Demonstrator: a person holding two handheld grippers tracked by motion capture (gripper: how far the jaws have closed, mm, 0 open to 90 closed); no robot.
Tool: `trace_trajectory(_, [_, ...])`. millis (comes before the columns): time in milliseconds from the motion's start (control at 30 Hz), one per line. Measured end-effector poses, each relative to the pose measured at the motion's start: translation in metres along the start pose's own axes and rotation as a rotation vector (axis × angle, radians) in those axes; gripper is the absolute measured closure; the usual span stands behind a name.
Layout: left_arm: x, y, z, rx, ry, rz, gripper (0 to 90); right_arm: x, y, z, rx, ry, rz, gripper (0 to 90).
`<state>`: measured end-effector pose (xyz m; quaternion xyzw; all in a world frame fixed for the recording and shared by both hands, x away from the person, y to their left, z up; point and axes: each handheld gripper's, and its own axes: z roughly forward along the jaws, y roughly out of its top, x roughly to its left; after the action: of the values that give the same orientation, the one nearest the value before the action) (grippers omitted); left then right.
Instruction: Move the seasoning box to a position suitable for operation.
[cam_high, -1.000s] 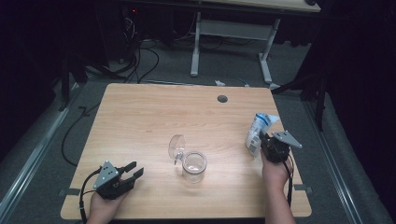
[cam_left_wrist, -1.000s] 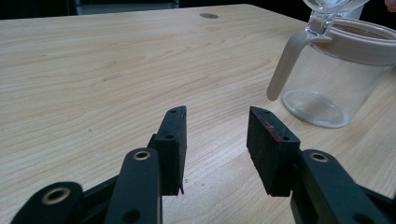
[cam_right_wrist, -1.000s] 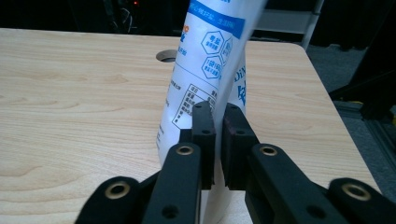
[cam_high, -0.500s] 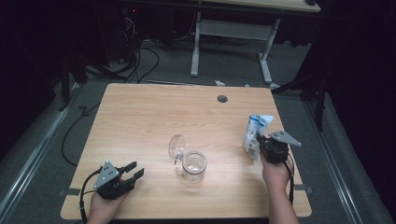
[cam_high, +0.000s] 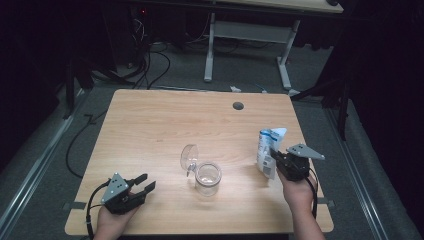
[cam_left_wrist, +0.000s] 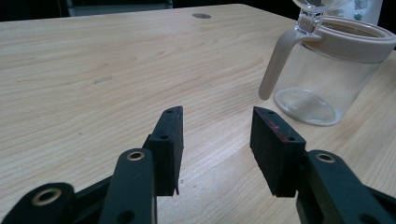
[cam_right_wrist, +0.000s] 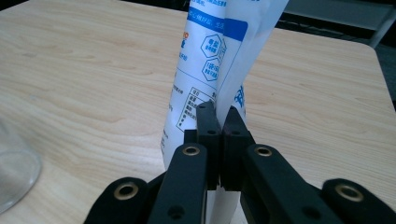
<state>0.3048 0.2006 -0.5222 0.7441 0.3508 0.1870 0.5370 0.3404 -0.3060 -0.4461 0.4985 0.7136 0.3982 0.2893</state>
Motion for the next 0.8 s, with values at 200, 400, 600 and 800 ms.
trace_trajectory(200, [-0.001,0.000,0.001,0.005,-0.009,0.002,54.2,0.007,0.004,-0.007,0.034,0.040,-0.027,89.2])
trace_trajectory(400, [-0.001,0.000,0.001,0.004,-0.015,0.001,53.7,0.015,0.008,-0.012,0.080,0.075,-0.061,89.2])
trace_trajectory(600, [-0.001,0.000,0.001,0.004,-0.021,0.001,53.6,0.023,0.011,-0.013,0.134,0.092,-0.096,89.2])
trace_trajectory(800, [-0.002,0.000,0.001,0.007,-0.028,0.003,53.4,0.029,0.014,-0.014,0.173,0.118,-0.125,89.3])
